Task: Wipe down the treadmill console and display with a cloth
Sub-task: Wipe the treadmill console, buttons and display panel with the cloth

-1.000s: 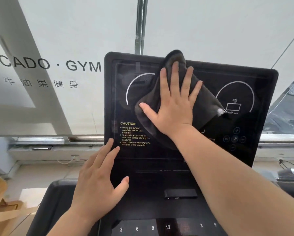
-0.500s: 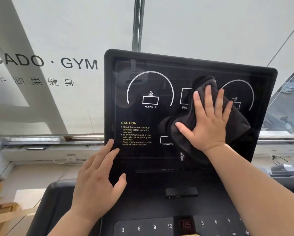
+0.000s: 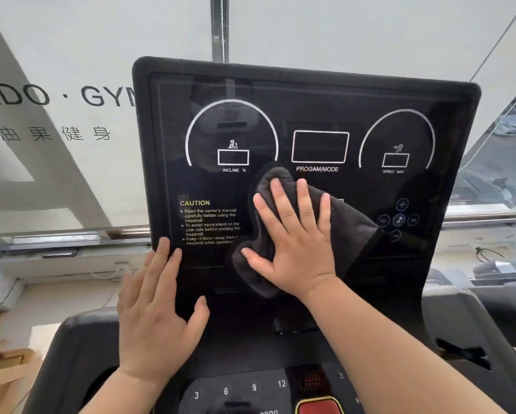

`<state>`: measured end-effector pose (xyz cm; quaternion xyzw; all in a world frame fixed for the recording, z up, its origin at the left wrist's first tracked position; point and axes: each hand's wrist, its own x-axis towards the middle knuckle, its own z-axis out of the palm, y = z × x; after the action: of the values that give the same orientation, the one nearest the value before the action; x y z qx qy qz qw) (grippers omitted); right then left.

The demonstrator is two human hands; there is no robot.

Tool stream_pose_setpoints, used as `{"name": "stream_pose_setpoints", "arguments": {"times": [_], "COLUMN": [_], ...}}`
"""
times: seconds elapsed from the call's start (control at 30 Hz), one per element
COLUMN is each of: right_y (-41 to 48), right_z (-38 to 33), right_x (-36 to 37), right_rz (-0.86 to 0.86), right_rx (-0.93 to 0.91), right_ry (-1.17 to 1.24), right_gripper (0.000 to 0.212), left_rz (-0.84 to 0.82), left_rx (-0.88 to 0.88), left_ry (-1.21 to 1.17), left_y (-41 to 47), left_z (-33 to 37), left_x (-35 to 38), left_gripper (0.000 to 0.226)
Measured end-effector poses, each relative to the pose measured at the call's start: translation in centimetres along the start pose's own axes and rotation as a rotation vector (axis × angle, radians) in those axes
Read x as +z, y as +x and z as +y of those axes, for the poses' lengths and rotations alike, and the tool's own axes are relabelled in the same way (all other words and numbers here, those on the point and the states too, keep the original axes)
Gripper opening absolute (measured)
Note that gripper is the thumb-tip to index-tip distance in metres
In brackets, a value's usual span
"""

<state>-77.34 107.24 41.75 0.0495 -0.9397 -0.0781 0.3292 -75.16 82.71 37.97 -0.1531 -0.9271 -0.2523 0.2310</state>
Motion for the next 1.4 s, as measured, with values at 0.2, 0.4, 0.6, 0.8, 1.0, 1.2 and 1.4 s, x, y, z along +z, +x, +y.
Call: {"name": "stream_pose_setpoints", "arguments": {"times": [0.2,0.4,0.6,0.8,1.0,1.2,1.4], "right_y": [-4.0,-0.9,2.0,-1.3,-2.2,6.3,8.0], "right_z": [8.9,7.5,-0.1,4.8,12.4,9.0,1.1], "right_x": [-0.1,-1.1,-1.6,-0.9,-1.8,-4.2,-3.6], "right_rz": [-0.001,-0.021,-0.083,-0.015,-0.049,0.033,0.021], "right_rx": [0.182,0.386,0.151,-0.053,0.298,0.498,0.161], "right_ry": [-0.026,-0.017,0.031,0.059,-0.036,0.023,0.025], "right_gripper": [0.096,0.107,0.112,0.093,0.103,0.105,0.102], "left_rz": [0.065,0.048,0.003,-0.004,-0.059,-0.105,-0.079], "left_rx": [0.058,-0.017,-0.199,-0.305,-0.265,-0.241,-0.229], "left_ry": [0.049,0.011,-0.06,-0.07,-0.041,-0.09,-0.164], "left_y": [-0.1,-0.1,0.1,0.2,-0.1,-0.1,-0.2], "left_z": [-0.7,0.4,2.8,4.6,3.8,3.3,3.3], "left_x": [0.9,0.9,0.6,1.5,0.8,-0.8,-1.3], "left_gripper": [0.075,0.079,0.088,0.094,0.099,0.095,0.089]}}
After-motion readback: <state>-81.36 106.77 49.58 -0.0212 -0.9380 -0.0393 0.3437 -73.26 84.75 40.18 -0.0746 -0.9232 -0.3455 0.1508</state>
